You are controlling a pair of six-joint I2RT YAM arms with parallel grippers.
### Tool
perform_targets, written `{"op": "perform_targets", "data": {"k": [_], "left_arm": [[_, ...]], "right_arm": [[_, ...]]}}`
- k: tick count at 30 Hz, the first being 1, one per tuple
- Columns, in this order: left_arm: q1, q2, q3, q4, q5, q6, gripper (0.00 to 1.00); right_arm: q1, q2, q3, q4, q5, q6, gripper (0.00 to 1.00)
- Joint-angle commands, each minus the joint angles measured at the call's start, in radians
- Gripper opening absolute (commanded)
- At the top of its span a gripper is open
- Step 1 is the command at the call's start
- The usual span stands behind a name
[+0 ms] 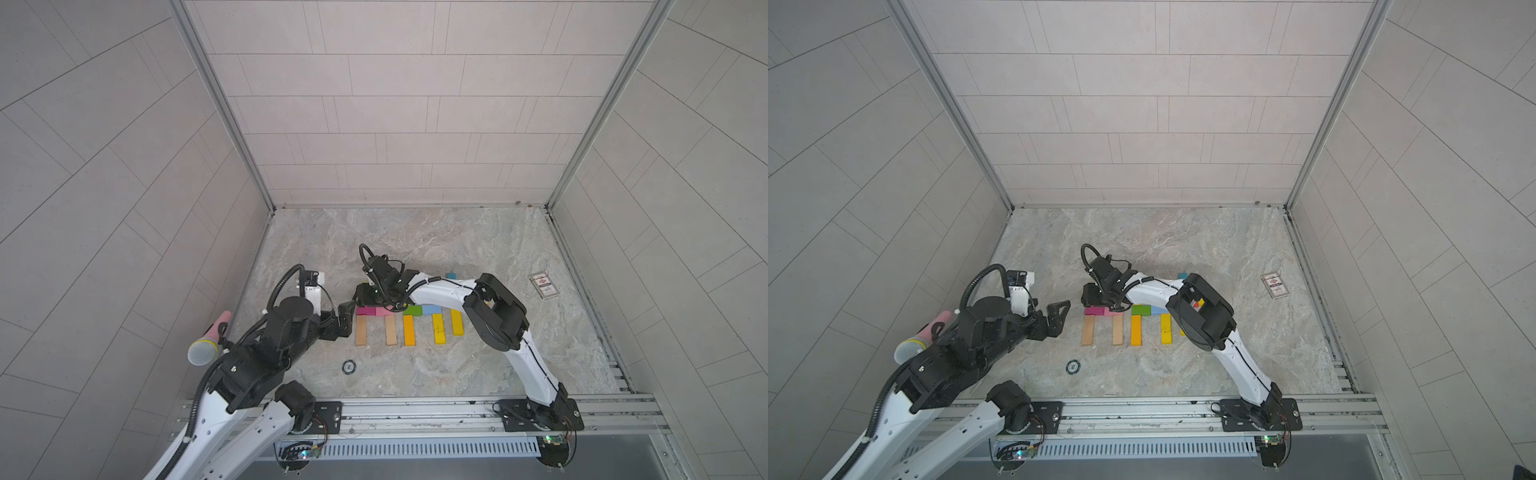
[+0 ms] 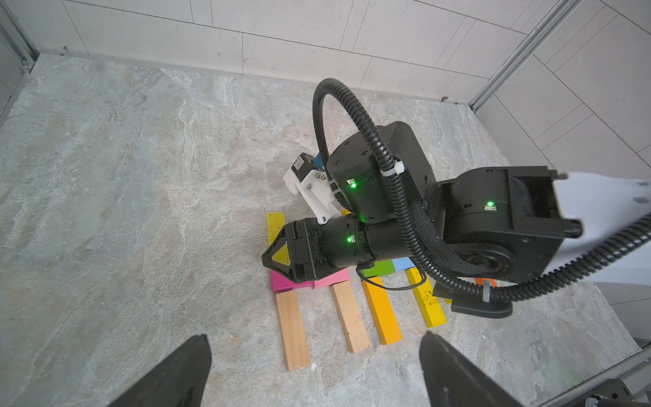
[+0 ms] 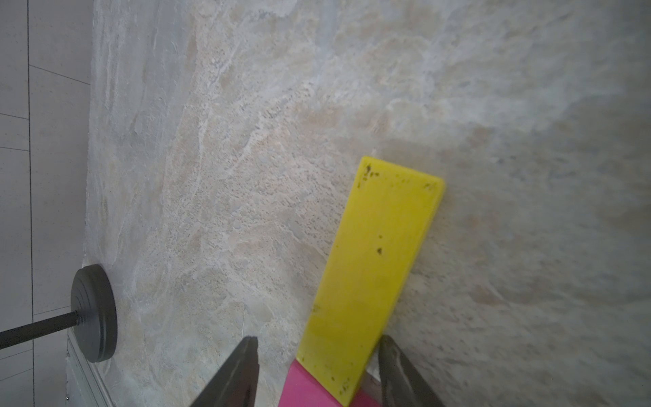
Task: Assemble the letter h with building blocks
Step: Adjust the building block at the center of the board.
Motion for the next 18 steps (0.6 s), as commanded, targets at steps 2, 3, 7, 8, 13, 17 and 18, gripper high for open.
{"op": "perform_targets", "data": {"k": [2,3,7,8,13,17,18], "left_arm": [[0.006,0.0,0.013,0.001,-0.006,-0.004,1.0],[0.005,0.0,0.014,0.001,-0.006,-0.003,1.0],[0.005,0.0,0.013,0.001,-0.005,-0.004,1.0],[0.006,0.0,0.013,0.001,-0.005,-0.003,1.0],[0.005,0.003,0.014,0.001,-0.006,-0.004,1.0],[0.005,-0.001,0.014,0.001,-0.013,-0.004,1.0],[0.005,-0.002,0.014,0.001,-0.014,-0.003,1.0]], "right_arm": [[-0.011,0.008,0.009,-0.062,0.034,0.009,0.58],[-0.014,0.009,0.012,-0.066,0.037,0.007,0.59],[-0.022,0.005,0.019,-0.073,0.039,-0.005,0.64],[-0.024,0.001,0.023,-0.076,0.04,-0.011,0.65],[-0.034,-0.034,0.068,-0.109,0.06,-0.061,0.7],[-0.058,-0.147,0.038,-0.096,0.092,-0.108,0.72],[-0.067,-0.2,0.019,-0.087,0.106,-0.125,0.73]]}}
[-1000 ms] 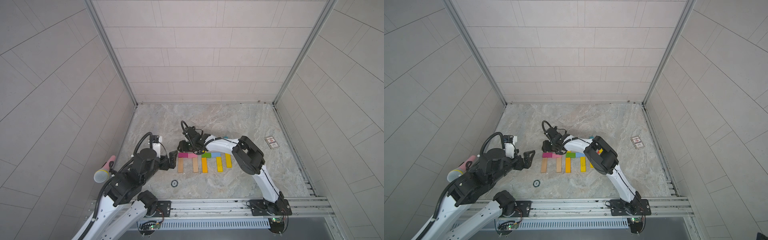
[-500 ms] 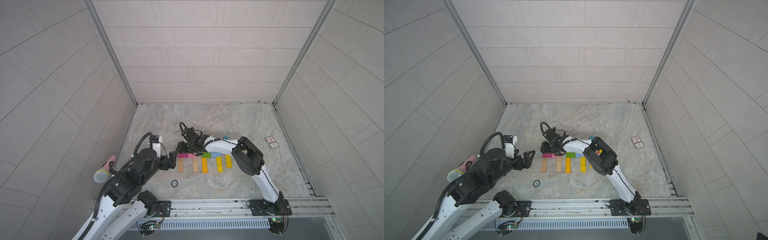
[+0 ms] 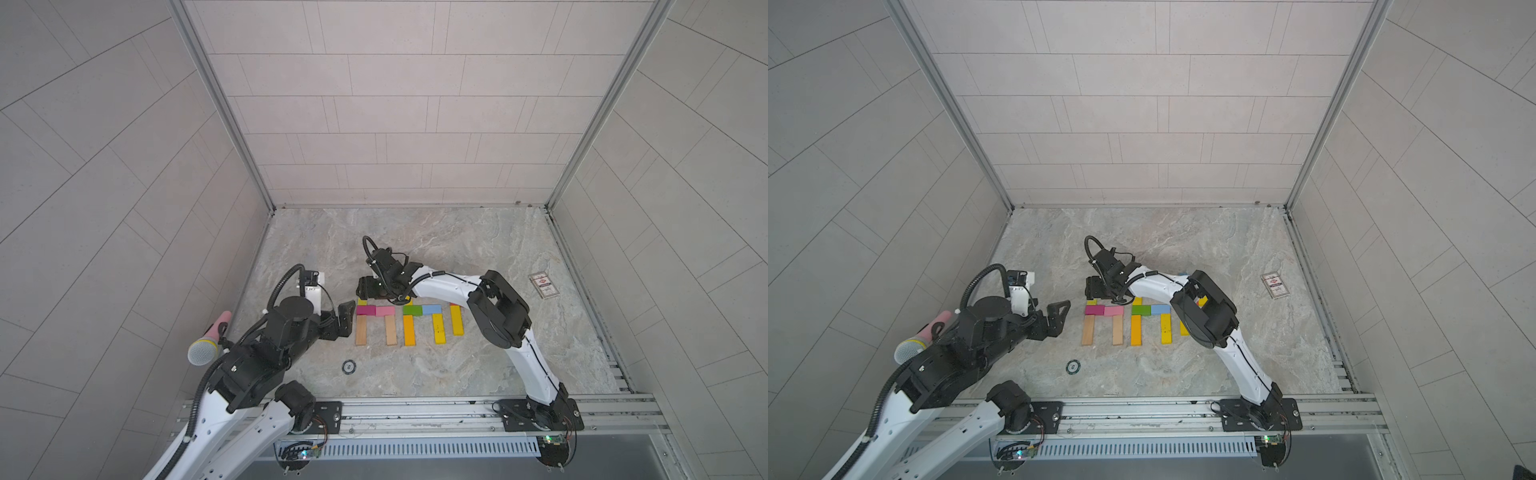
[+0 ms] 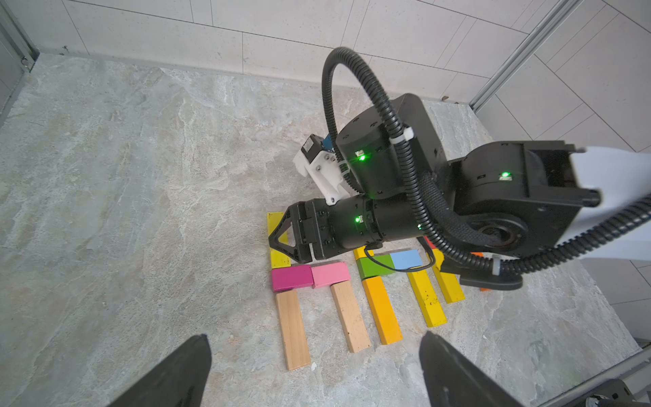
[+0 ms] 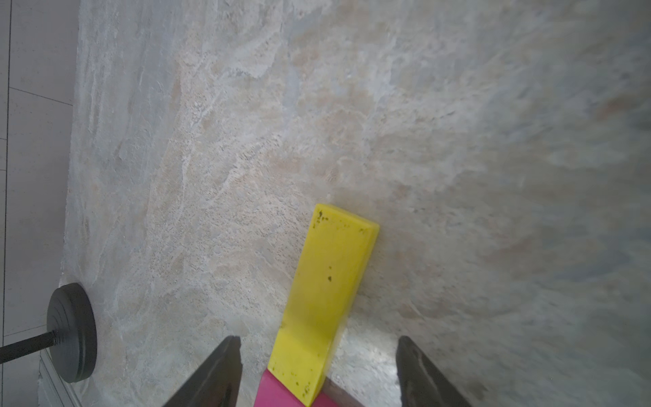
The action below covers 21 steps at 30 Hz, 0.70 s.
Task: Assemble the letter h with building blocks
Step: Adjust the building block at the center of the board, then reset both arms
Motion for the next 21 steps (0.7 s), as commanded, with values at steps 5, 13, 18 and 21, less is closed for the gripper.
{"op": "perform_targets", "data": {"k": [5,13,18,21], "left_arm": [[0.01,-0.002,0.014,0.0,-0.037,-0.003,1.0],[0.021,0.062,-0.007,0.086,-0.059,-0.017,1.0],[0.02,0.131,-0.067,0.299,-0.136,0.026,1.0],[0.025,0.205,-0.102,0.457,-0.299,0.074,1.0]], "right_arm": [[-0.075,-0.464,-0.205,0.047,0.107,-0.127,0.78],[-0.242,-0.958,-0.709,0.099,0.175,-0.11,0.87],[-0.297,-1.207,-0.908,0.071,0.284,-0.104,1.0],[-0.301,-1.312,-0.968,0.063,0.353,-0.117,1.0]]}}
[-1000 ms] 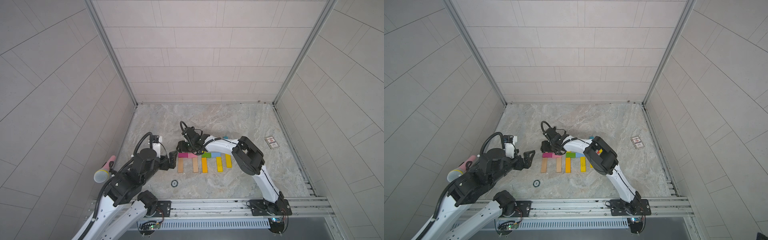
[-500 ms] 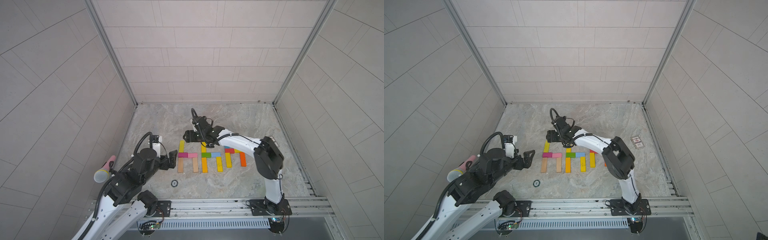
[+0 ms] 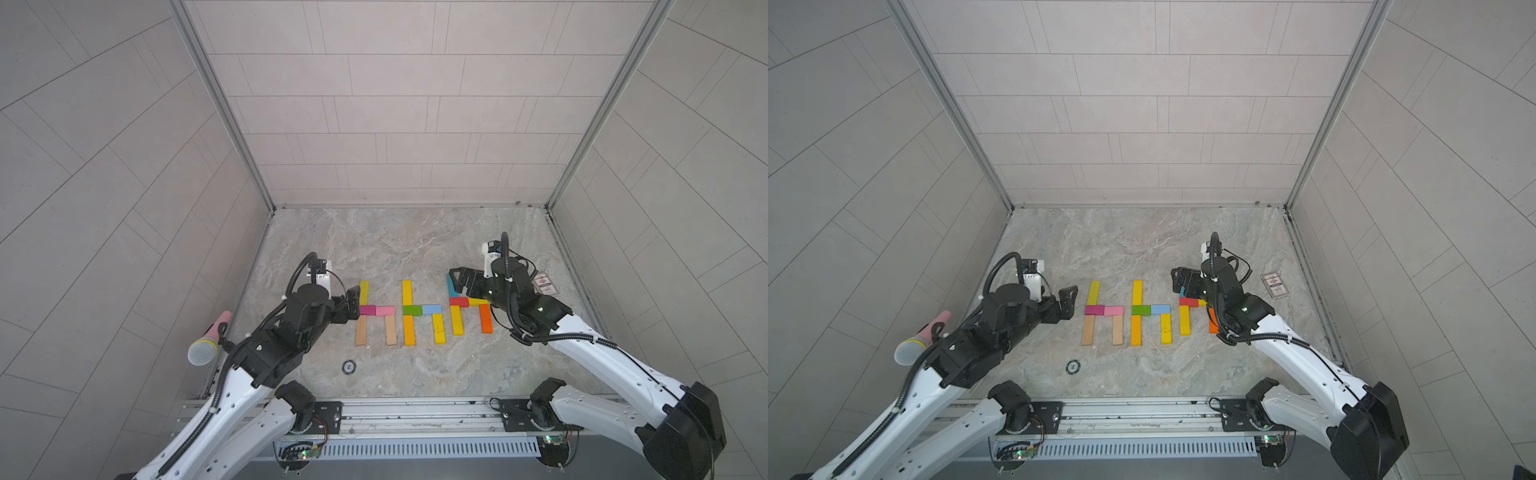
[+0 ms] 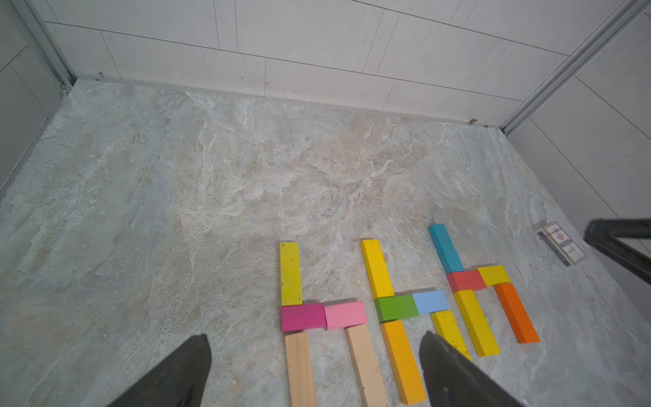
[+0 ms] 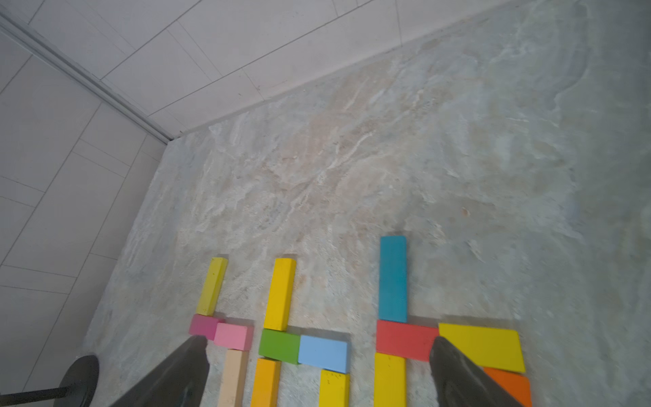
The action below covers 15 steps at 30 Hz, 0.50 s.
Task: Assemble the letter h with building blocks
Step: Reset both arms
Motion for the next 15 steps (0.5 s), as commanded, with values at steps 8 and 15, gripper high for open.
{"op": "perform_targets", "data": {"k": [8,15], "left_arm": [[0.254,0.338,-0.057,0.436,-0.178,0.18,1.0],[0.431,0.438,-0.183,0.647,-0.141,0.381,1.0]], "right_arm": [[-0.016,-0.176,-0.052,-0.111,0.225,0.026,1.0],[-0.075,-0.148,-0.036,-0.188,0.258,0.048,1.0]]}}
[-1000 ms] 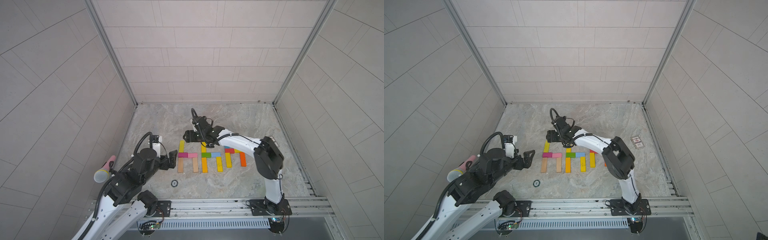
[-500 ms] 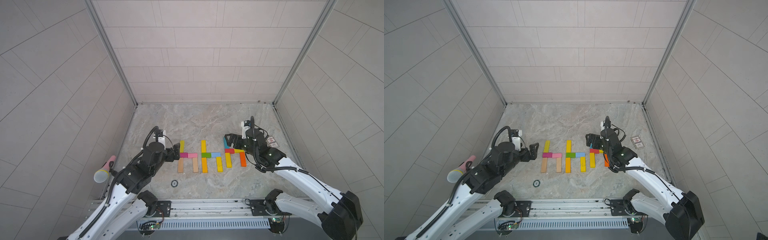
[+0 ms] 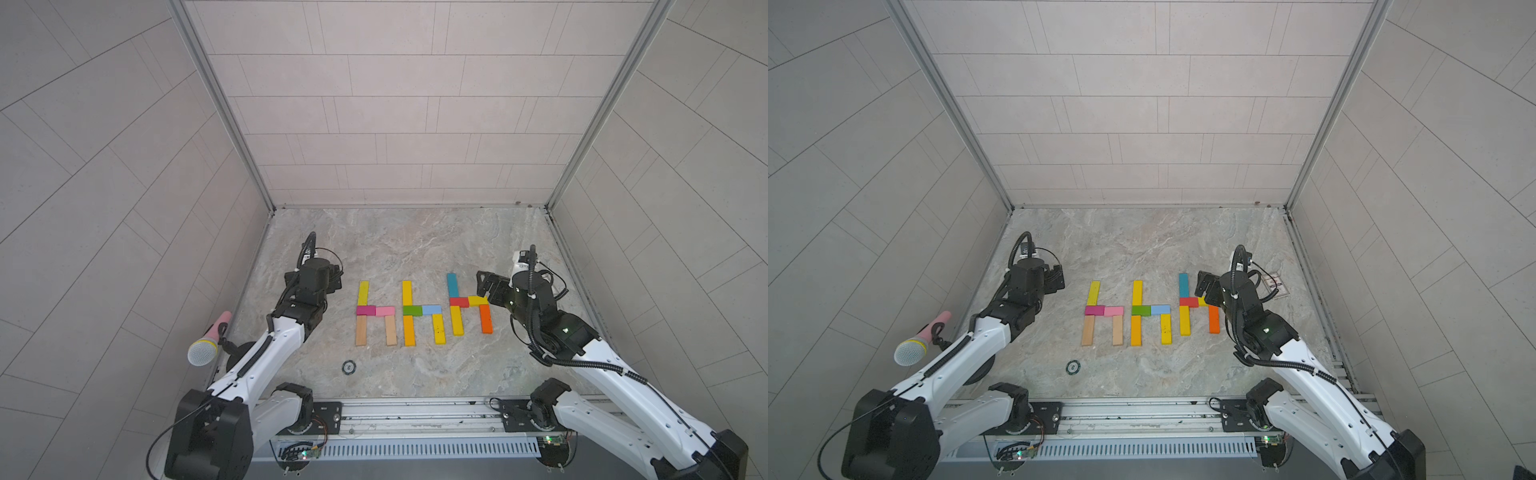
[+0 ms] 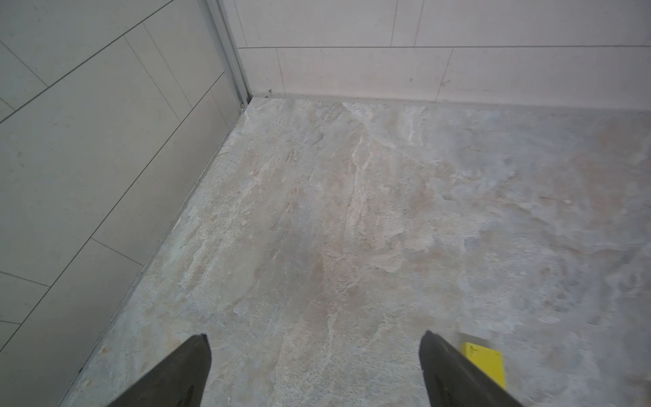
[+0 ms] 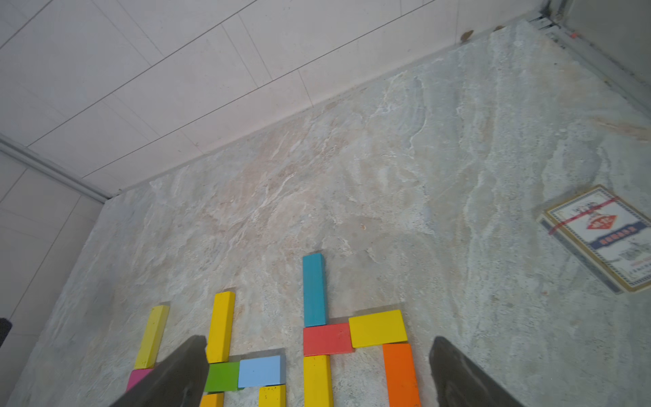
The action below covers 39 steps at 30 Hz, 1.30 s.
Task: Assemble the letter h with building blocks
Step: Reset both arms
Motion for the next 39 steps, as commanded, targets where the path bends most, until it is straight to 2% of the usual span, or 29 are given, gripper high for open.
{"op": "perform_targets", "data": {"k": [1,5,10,11,13,16,21,28,31,33,36,37,39], "left_arm": [[0.057,0.049,-0.049,0.163,0.009,0.133,1.0],[0.091,0.147,-0.107,0.347,0.009,0.151,1.0],[0.092,0.298,-0.189,0.687,0.003,0.196,1.0],[0.098,0.317,-0.169,0.663,-0.005,0.183,1.0],[0.121,0.334,-0.096,0.53,0.05,0.154,0.98],[0.15,0.368,-0.069,0.524,0.106,0.14,0.97],[0.25,0.376,-0.05,0.489,0.327,0.098,0.96],[0.258,0.317,-0.122,0.555,0.32,0.094,0.95],[0.258,0.339,-0.098,0.546,0.376,0.099,0.93],[0.248,0.344,-0.13,0.607,0.428,0.127,0.9],[0.184,0.459,-0.23,0.913,0.321,0.155,0.89],[0.175,0.483,-0.228,0.957,0.289,0.171,0.9],[0.175,0.429,-0.16,0.726,0.181,0.113,0.93]], "right_arm": [[-0.023,0.012,0.008,-0.065,0.043,0.011,1.0],[-0.025,0.001,0.009,-0.068,0.058,0.009,1.0],[-0.032,-0.029,-0.003,-0.09,0.123,0.023,1.0],[-0.036,-0.033,-0.006,-0.09,0.126,0.026,1.0],[-0.045,-0.036,-0.008,-0.098,0.13,0.03,1.0],[-0.061,-0.057,-0.016,-0.106,0.16,0.024,1.0],[-0.089,-0.129,-0.043,-0.079,0.195,-0.005,1.0],[-0.111,-0.156,-0.052,-0.068,0.193,-0.021,1.0],[-0.113,-0.155,-0.06,-0.064,0.184,-0.009,1.0],[-0.114,-0.151,-0.06,-0.063,0.185,-0.015,1.0],[-0.118,-0.14,-0.059,-0.058,0.2,-0.029,1.0],[-0.12,-0.138,-0.059,-0.058,0.202,-0.031,1.0],[-0.122,-0.144,-0.059,-0.044,0.206,-0.031,1.0]]}}
